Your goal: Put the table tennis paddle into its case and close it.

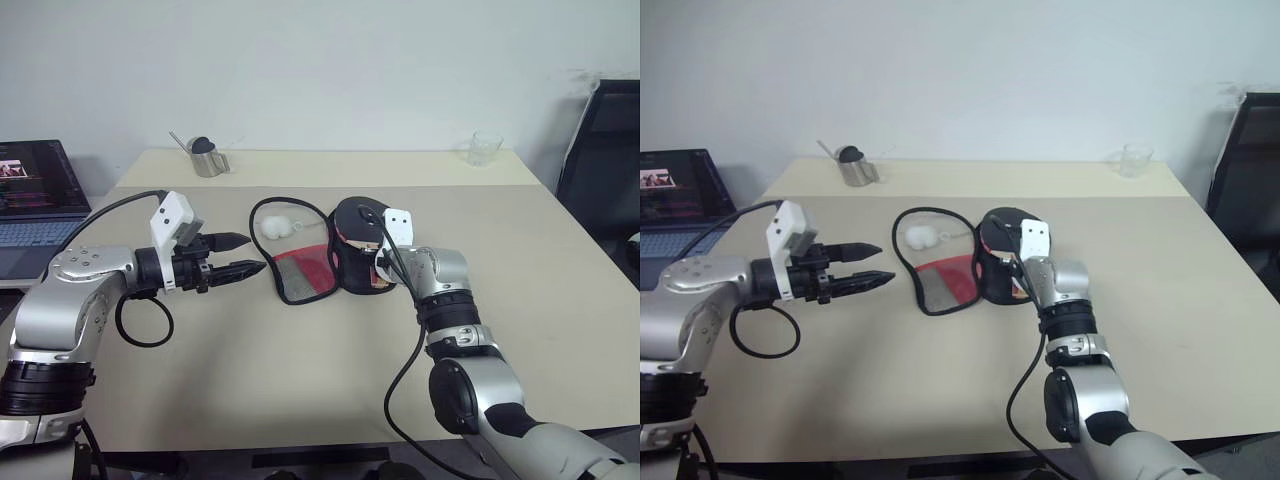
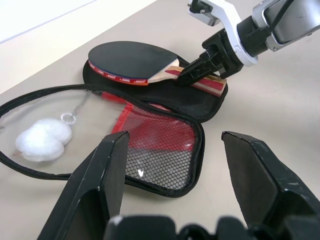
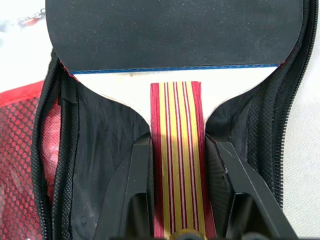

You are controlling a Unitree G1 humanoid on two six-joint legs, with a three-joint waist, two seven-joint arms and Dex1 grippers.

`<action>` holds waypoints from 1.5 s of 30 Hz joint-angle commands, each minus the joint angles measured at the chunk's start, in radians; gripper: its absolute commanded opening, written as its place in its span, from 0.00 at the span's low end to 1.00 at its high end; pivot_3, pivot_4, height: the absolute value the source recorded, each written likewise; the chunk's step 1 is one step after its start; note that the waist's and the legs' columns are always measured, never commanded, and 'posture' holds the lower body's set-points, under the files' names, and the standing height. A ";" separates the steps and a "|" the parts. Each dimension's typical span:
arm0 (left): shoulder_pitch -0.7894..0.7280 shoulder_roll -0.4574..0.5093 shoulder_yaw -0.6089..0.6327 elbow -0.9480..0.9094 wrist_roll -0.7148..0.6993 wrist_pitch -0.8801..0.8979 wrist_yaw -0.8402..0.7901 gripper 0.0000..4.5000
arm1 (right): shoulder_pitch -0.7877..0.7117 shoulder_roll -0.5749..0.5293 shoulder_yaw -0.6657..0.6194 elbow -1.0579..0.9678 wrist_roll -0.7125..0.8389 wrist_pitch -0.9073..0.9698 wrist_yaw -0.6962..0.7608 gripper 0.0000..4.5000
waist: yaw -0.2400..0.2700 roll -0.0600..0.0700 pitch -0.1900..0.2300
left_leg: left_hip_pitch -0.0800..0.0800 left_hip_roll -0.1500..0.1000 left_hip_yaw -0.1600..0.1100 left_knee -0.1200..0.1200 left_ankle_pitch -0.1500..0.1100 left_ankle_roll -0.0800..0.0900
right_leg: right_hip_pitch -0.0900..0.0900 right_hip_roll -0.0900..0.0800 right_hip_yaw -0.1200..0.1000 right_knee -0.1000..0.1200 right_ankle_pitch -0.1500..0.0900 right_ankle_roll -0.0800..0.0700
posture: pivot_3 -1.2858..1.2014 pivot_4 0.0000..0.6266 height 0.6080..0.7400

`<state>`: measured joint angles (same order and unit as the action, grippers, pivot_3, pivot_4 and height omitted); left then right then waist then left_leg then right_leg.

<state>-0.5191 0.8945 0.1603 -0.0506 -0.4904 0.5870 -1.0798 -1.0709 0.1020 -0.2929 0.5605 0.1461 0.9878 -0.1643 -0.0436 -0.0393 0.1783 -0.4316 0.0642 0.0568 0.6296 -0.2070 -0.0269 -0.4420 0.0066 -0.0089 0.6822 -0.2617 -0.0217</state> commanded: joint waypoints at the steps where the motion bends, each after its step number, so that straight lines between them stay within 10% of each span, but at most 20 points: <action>1: -0.008 0.009 0.018 -0.049 -0.019 0.005 0.006 0.71 | -0.020 0.001 -0.008 -0.007 0.026 -0.022 -0.011 0.23 | 0.000 0.000 0.000 | 0.000 0.000 0.000 0.000 0.000 0.000 | 0.000 0.000 0.000 0.000 0.000 0.000 | 0.52 0.24 1.00; 5: -0.003 0.011 0.024 -0.063 -0.021 0.014 0.011 0.71 | -0.021 0.007 -0.016 -0.001 0.043 -0.026 -0.016 0.23 | 0.000 0.000 0.000 | 0.000 0.000 0.000 0.000 0.000 0.000 | 0.000 0.000 0.000 0.000 0.000 0.000 | 0.52 0.24 1.00; 16: -0.005 0.014 0.023 -0.071 -0.031 0.025 0.022 0.71 | -0.037 0.017 -0.073 0.010 0.114 -0.052 -0.033 1.00 | 0.000 0.000 0.000 | 0.000 0.000 0.000 0.001 0.000 0.000 | 0.000 0.000 0.000 0.001 0.000 0.000 | 0.52 0.24 1.00; 27: -0.047 -0.014 0.001 0.022 0.021 -0.012 0.067 0.71 | -0.020 -0.097 0.078 -0.169 0.147 0.069 0.144 1.00 | 0.004 0.000 0.000 | 0.000 0.000 0.000 0.001 0.000 0.000 | 0.000 0.000 0.000 0.001 0.001 0.000 | 0.52 0.24 1.00; 38: -0.177 -0.036 -0.119 0.316 0.202 -0.077 0.126 0.71 | 0.210 -0.653 0.272 -0.676 0.329 0.115 0.777 1.00 | 0.017 -0.001 -0.001 | 0.001 -0.002 0.000 0.003 0.000 0.000 | 0.001 0.003 -0.001 0.000 0.000 0.003 | 0.52 0.24 1.00; 45: -0.319 -0.162 -0.190 0.647 0.350 -0.118 0.277 0.71 | 0.273 -0.712 0.272 -0.806 0.376 0.063 0.857 1.00 | 0.008 -0.001 -0.001 | 0.001 0.001 0.000 0.007 0.000 0.000 | 0.001 0.007 0.000 0.003 0.000 0.003 | 0.52 0.24 1.00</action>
<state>-0.8044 0.7313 -0.0413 0.5478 -0.1683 0.4985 -0.8382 -0.7924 -0.6096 -0.0118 -0.2091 0.5090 1.0745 0.6923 -0.0357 -0.0401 0.1773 -0.4306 0.0652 0.0564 0.6379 -0.2070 -0.0266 -0.4410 0.0133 -0.0090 0.6867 -0.2615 -0.0189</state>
